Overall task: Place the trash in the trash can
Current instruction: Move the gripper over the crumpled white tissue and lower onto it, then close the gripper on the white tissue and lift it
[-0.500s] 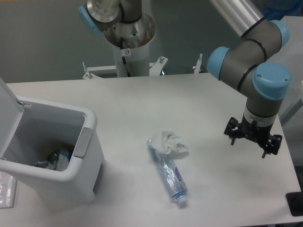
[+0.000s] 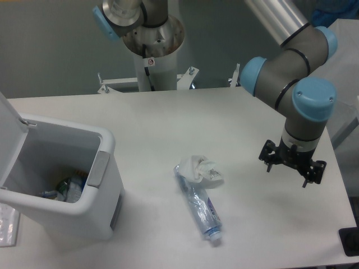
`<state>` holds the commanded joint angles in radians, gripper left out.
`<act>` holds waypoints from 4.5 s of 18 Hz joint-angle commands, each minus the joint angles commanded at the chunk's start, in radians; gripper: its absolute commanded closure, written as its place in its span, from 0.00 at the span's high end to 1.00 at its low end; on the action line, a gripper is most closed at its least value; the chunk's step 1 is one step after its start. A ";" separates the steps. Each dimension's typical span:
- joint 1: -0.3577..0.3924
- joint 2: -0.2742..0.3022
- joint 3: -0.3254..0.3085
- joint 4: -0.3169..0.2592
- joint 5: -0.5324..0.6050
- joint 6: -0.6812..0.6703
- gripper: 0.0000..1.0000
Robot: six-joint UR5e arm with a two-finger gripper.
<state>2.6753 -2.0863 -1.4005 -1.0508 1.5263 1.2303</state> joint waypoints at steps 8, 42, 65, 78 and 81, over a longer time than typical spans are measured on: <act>-0.046 0.060 -0.152 0.043 -0.040 -0.144 1.00; -0.161 0.195 -0.382 0.049 -0.199 -0.318 1.00; -0.137 0.195 -0.356 0.037 -0.176 -0.327 0.00; -0.112 0.282 -0.100 0.034 -0.431 -0.567 0.00; -0.109 0.285 -0.052 0.034 -0.495 -0.672 0.00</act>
<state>2.5664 -1.8009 -1.4528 -1.0170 1.0310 0.5587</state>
